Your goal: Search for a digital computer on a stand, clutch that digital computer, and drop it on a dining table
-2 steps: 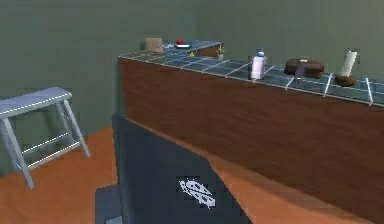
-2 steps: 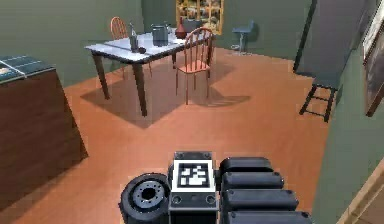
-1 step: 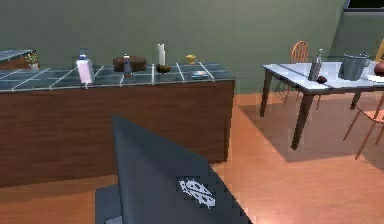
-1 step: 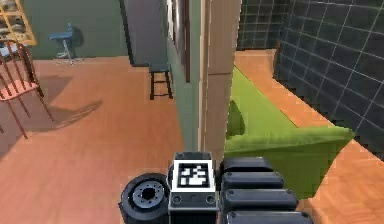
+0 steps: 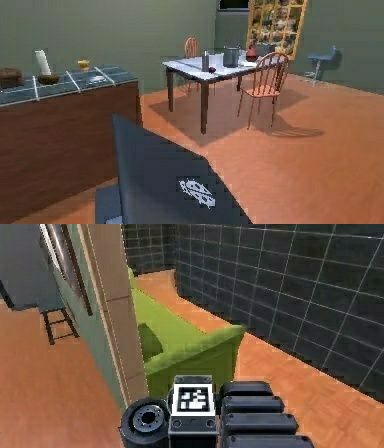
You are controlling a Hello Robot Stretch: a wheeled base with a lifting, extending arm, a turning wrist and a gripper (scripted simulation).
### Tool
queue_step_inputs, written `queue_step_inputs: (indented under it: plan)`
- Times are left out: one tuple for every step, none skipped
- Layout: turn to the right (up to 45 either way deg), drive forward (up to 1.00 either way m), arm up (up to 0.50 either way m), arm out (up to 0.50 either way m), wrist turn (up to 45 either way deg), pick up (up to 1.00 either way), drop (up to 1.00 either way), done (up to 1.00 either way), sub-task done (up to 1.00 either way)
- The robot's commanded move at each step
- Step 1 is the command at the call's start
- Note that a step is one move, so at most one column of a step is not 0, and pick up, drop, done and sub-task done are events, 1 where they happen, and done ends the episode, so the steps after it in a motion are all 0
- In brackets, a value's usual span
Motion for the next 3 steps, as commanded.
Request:
queue_step_inputs:
  plan:
    - [0.0,1.0,0.0,0.0,0.0,0.0,0.0,0.0,0.0]
    - [0.0,0.45,0.0,0.0,0.0,0.0,0.0,0.0,0.0]
    - [-24.0,0.0,0.0,0.0,0.0,0.0,0.0,0.0,0.0]
